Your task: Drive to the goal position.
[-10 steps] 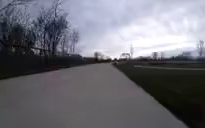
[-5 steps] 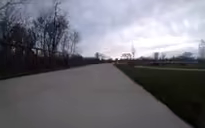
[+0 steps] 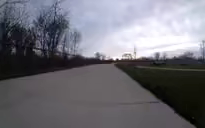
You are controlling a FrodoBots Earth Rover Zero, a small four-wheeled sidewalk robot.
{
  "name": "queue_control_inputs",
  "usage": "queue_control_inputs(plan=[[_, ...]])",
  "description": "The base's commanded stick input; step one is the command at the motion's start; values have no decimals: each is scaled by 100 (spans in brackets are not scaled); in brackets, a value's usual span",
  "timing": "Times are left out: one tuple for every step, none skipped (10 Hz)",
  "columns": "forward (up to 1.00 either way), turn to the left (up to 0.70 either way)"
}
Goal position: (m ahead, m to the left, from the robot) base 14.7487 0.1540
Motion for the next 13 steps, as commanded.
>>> queue_control_inputs(plan=[[100, 0], [100, 0], [100, 0], [100, 0], [100, 0], [100, 0], [100, 0], [100, 0], [100, 0], [100, 0], [100, -1], [100, -16], [100, -36]])
